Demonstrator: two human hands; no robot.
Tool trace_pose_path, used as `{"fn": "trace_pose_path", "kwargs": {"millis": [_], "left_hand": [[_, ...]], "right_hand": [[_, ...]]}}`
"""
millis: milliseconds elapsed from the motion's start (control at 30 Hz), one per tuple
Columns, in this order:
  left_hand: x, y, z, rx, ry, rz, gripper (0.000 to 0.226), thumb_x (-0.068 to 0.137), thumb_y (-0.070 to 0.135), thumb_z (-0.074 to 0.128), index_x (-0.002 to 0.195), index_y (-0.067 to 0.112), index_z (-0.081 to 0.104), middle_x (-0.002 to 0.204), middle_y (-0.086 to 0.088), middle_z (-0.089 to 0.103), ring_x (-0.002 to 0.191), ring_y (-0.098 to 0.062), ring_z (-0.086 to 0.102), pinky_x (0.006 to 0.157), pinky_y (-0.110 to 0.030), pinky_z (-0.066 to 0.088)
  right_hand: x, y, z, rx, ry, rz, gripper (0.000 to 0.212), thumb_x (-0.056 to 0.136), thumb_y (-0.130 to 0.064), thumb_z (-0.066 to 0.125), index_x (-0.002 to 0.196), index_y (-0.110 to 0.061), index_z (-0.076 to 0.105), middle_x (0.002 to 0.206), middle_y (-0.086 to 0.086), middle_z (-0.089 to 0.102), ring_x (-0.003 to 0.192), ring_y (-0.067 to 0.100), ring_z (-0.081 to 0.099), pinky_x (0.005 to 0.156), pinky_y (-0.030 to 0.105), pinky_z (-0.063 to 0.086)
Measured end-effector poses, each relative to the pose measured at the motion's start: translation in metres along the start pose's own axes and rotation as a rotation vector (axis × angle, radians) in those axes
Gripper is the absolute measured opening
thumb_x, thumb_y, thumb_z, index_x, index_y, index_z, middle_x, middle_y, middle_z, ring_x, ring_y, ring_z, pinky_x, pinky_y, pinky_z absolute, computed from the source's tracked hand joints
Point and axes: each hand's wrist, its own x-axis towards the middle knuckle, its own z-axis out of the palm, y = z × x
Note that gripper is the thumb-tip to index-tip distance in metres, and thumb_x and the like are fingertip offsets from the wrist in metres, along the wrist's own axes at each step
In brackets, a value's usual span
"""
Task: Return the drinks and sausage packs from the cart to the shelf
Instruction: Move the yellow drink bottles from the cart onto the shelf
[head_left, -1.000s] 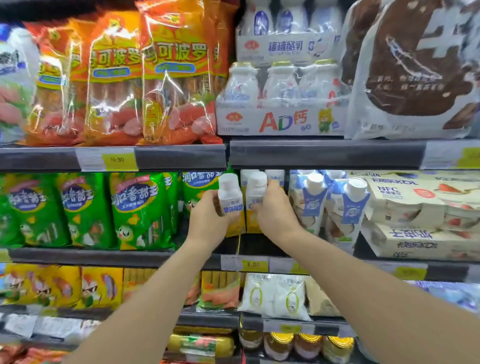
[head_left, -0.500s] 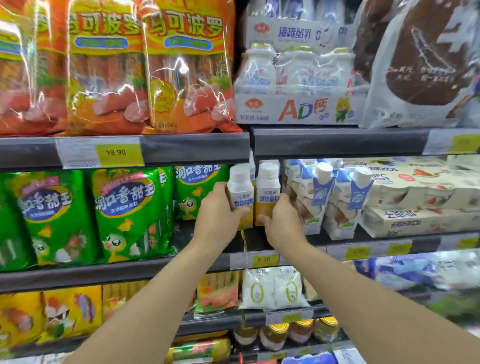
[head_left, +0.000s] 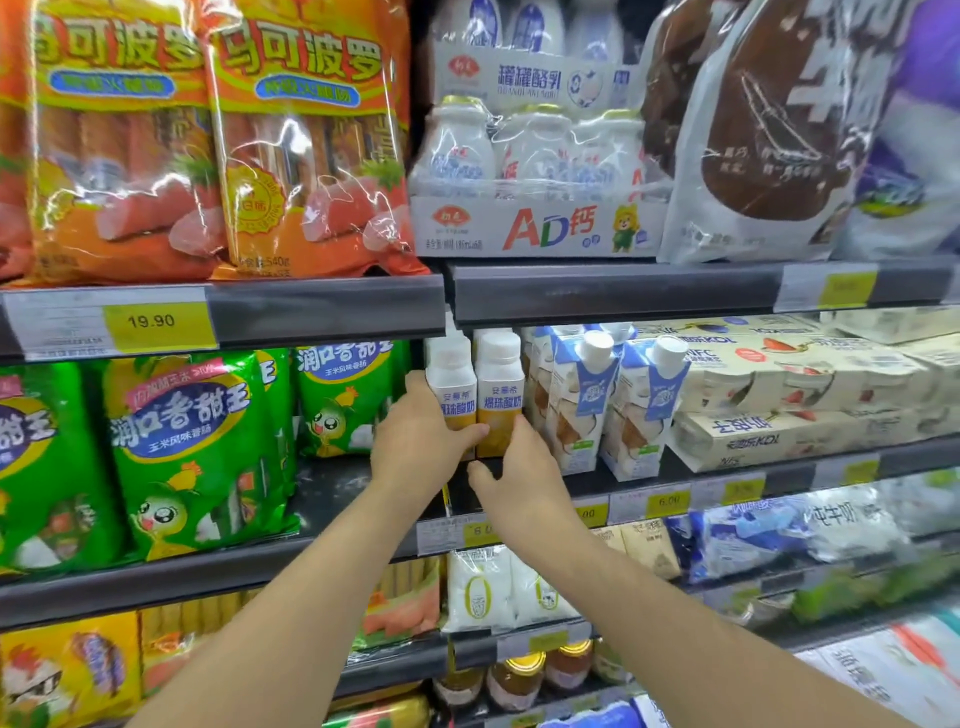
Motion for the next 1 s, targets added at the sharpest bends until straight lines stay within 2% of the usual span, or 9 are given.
{"fn": "trace_pose_path", "kwargs": {"millis": [100,167,333,400,500,600,733,833,1000], "left_hand": [[0.002,0.006,0.004,0.026,-0.001,-0.01,0.069,0.073,0.05,0.077,0.121,0.015,0.042,0.113,-0.004,0.065,0.107,-0.028,0.062,0.076,-0.036,0.046],[0.004,0.009,0.007,0.023,0.0,0.001,0.071,0.072,0.052,0.077,0.121,0.015,0.041,0.113,-0.005,0.066,0.105,-0.029,0.064,0.079,-0.041,0.053],[0.004,0.014,0.01,0.0,0.0,0.003,0.073,0.071,0.051,0.079,0.122,0.014,0.041,0.113,-0.006,0.066,0.102,-0.029,0.065,0.082,-0.046,0.056],[0.007,0.013,0.008,-0.014,-0.008,-0.006,0.073,0.069,0.048,0.082,0.12,0.013,0.042,0.114,-0.007,0.065,0.104,-0.029,0.064,0.084,-0.044,0.054],[0.013,0.013,0.003,0.006,-0.021,-0.049,0.069,0.071,0.041,0.083,0.117,0.01,0.043,0.114,-0.01,0.064,0.107,-0.031,0.062,0.078,-0.036,0.045],[0.012,0.018,0.002,0.033,-0.017,-0.081,0.068,0.073,0.039,0.083,0.118,0.008,0.043,0.117,-0.012,0.063,0.109,-0.033,0.061,0.078,-0.036,0.043],[0.009,0.019,0.002,0.022,-0.012,-0.099,0.067,0.074,0.037,0.083,0.119,0.006,0.043,0.118,-0.014,0.064,0.109,-0.035,0.061,0.075,-0.034,0.039],[0.007,0.02,0.001,0.01,-0.018,-0.103,0.065,0.076,0.036,0.082,0.12,0.006,0.043,0.118,-0.013,0.064,0.109,-0.033,0.061,0.074,-0.032,0.036],[0.008,0.02,0.0,-0.017,-0.04,-0.108,0.064,0.077,0.034,0.081,0.123,0.008,0.043,0.12,-0.011,0.064,0.111,-0.031,0.06,0.076,-0.031,0.036]], "right_hand": [[0.005,-0.001,-0.008,-0.04,-0.022,-0.01,0.052,0.088,-0.018,0.058,0.137,-0.024,0.04,0.136,-0.001,0.052,0.127,0.019,0.048,0.107,0.041,0.044],[0.006,0.0,-0.012,-0.067,-0.038,-0.001,0.055,0.09,-0.018,0.058,0.14,-0.022,0.037,0.14,0.001,0.049,0.131,0.02,0.044,0.111,0.041,0.04],[0.007,0.006,-0.015,-0.101,-0.063,0.004,0.052,0.09,-0.02,0.059,0.138,-0.018,0.039,0.14,0.003,0.048,0.133,0.021,0.042,0.113,0.039,0.037],[0.008,0.007,-0.017,-0.12,-0.089,0.009,0.051,0.091,-0.021,0.059,0.138,-0.018,0.039,0.141,0.002,0.047,0.134,0.021,0.042,0.112,0.037,0.037],[0.009,0.008,-0.018,-0.161,-0.111,0.021,0.05,0.091,-0.023,0.06,0.136,-0.013,0.039,0.141,0.004,0.045,0.135,0.022,0.04,0.113,0.039,0.037],[0.01,0.006,-0.018,-0.179,-0.132,0.046,0.05,0.091,-0.023,0.061,0.134,-0.008,0.038,0.138,0.008,0.044,0.133,0.025,0.041,0.112,0.04,0.037],[0.014,0.004,-0.015,-0.199,-0.16,0.034,0.07,0.091,-0.023,0.06,0.147,-0.003,0.024,0.152,0.012,0.031,0.144,0.027,0.026,0.119,0.038,0.026],[0.014,0.003,-0.013,-0.21,-0.17,0.047,0.075,0.091,-0.022,0.059,0.15,-0.001,0.018,0.157,0.015,0.023,0.147,0.028,0.02,0.119,0.037,0.021],[0.013,0.0,-0.014,-0.216,-0.191,0.066,0.088,0.094,-0.022,0.058,0.156,-0.002,-0.001,0.164,0.015,0.003,0.151,0.029,0.007,0.12,0.035,0.017]]}}
